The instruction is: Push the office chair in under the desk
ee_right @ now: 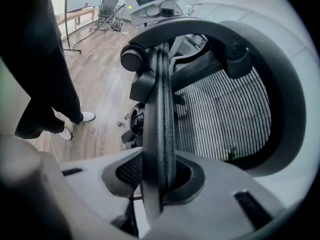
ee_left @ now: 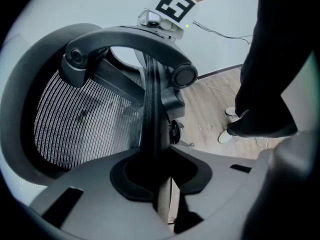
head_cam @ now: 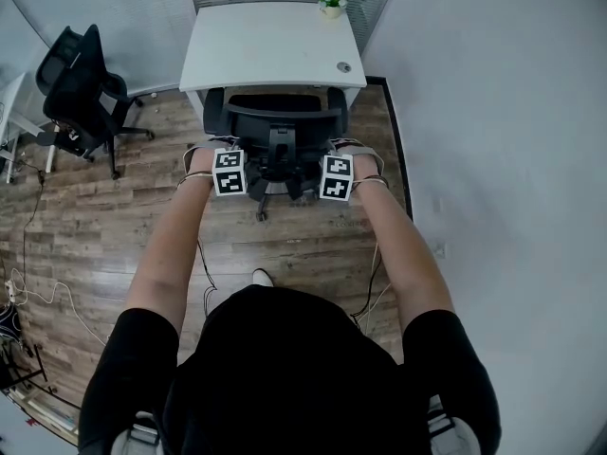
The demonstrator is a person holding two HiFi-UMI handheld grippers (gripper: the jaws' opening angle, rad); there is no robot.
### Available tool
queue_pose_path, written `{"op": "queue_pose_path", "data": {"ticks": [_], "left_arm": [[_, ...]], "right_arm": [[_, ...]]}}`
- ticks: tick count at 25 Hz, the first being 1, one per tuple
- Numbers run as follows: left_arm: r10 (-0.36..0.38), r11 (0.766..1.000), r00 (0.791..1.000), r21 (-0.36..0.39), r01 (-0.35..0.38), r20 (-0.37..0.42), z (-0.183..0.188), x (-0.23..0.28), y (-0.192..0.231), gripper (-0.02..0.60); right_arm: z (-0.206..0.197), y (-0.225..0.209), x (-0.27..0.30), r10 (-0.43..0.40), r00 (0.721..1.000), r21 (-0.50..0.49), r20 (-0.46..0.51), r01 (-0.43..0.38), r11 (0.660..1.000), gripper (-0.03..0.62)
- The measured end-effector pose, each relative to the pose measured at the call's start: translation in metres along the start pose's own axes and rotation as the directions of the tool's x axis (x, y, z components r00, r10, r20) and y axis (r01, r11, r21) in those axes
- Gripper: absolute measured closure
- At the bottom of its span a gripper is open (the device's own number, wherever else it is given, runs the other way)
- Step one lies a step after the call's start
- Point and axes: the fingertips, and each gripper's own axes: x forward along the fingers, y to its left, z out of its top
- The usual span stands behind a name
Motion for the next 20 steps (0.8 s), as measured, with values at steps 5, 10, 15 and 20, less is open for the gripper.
{"op": "queue_pose_path", "data": {"ticks": [5, 10, 15, 20], "left_arm": [[0.012, 1.0, 1.0, 0.003, -0.012, -0.004, 0.008, -0.004, -0.02, 0.512], [0.026, 0.999, 1.0, 0.019, -0.026, -0.009, 0.015, -0.005, -0.028, 0.512], [-0.059, 0.998, 0.998, -0.001, 0.059, -0.006, -0.011, 0.0, 0.02, 0.454], [-0.143, 0.99, 0.99, -0.009, 0.142, -0.019, -0.011, 0.002, 0.01, 0.371]], "right_arm": [[-0.002, 0.021, -0.007, -0.006, 1.0, 0.002, -0.003, 0.006, 1.0, 0.503], [-0.006, 0.03, -0.01, -0.024, 1.0, -0.004, 0.011, 0.024, 1.0, 0.502], [0.006, -0.021, 0.003, 0.111, 0.993, -0.012, 0.037, -0.111, 0.994, 0.436], [0.005, -0.023, -0.018, 0.196, 0.977, -0.014, 0.078, -0.196, 0.981, 0.41]]}}
